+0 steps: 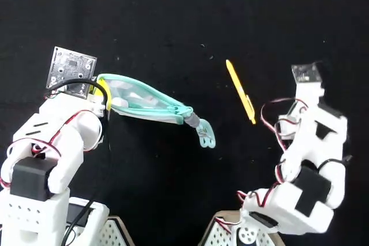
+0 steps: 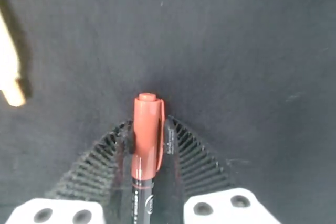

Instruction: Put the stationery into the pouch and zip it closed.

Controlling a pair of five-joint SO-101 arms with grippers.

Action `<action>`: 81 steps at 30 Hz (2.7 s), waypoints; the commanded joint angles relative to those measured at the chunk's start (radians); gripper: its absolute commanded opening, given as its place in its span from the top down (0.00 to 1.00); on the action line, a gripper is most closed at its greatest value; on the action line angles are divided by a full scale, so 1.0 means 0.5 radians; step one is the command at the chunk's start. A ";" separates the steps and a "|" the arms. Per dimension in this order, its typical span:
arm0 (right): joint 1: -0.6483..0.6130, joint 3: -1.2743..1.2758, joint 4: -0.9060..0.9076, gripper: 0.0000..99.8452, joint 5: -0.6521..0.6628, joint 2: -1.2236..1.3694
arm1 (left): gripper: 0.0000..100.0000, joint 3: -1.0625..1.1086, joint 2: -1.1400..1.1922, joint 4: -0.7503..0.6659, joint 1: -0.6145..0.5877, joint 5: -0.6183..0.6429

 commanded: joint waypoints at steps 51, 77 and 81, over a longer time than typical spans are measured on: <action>0.049 -0.980 0.519 0.96 0.199 0.812 | 0.97 0.437 0.101 0.000 0.017 -0.009; 0.040 -0.671 0.816 0.84 0.549 0.330 | 0.97 0.440 0.101 0.009 0.014 -0.089; 0.055 -0.671 0.629 0.84 0.549 0.404 | 0.97 0.440 0.101 0.015 0.014 -0.089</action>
